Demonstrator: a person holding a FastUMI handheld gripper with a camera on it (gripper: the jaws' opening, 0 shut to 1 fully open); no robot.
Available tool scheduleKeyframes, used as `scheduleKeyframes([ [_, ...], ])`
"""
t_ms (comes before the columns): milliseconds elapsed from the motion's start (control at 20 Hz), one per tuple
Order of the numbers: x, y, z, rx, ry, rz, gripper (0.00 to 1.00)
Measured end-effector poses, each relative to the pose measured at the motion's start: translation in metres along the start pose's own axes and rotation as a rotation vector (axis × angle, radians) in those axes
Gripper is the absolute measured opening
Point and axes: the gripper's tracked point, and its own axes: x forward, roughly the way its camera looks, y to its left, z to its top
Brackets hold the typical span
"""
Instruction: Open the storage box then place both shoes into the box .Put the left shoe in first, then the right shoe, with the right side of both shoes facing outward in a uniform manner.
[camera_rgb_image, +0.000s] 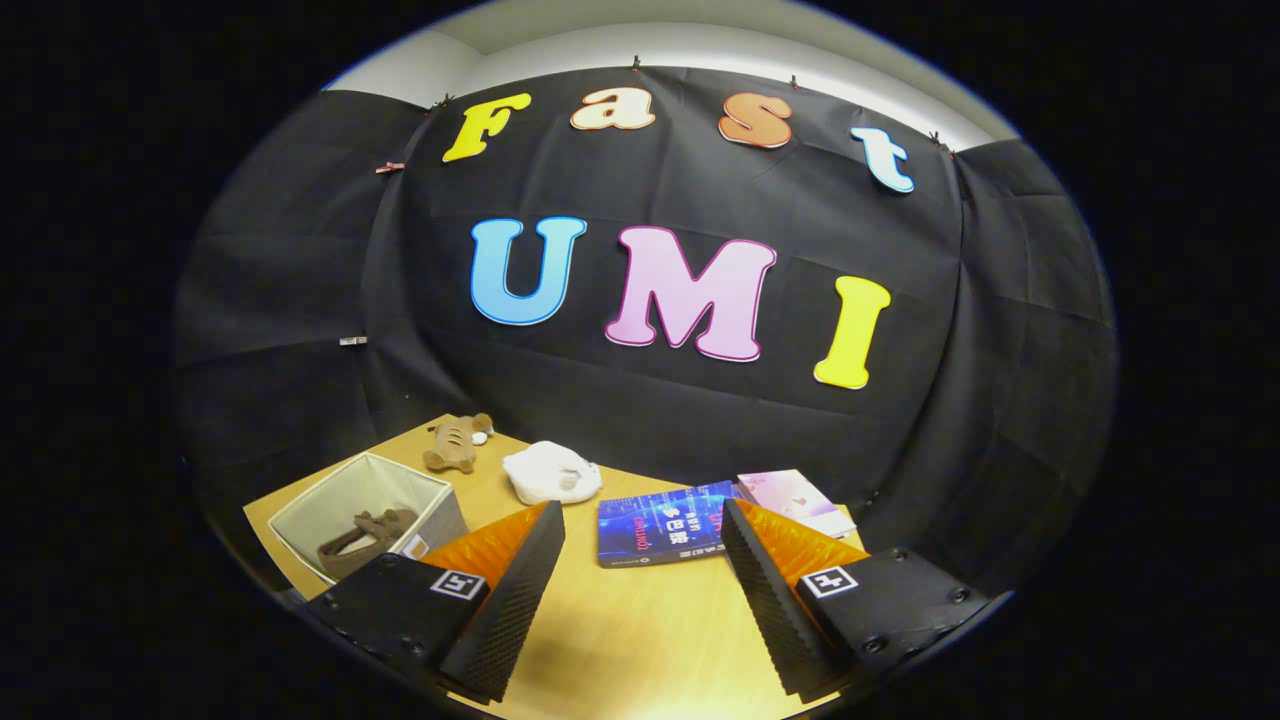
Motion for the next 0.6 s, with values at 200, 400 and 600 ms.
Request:
scheduleKeyframes([
  [200, -0.014, -0.036, 0.002, 0.01, -0.018, -0.017, 0.98],
  [400, -0.02, -0.061, 0.001, 0.03, -0.025, -0.021, 0.98],
  [600, -0.021, -0.076, 0.0, 0.015, -0.035, -0.006, 0.98],
])
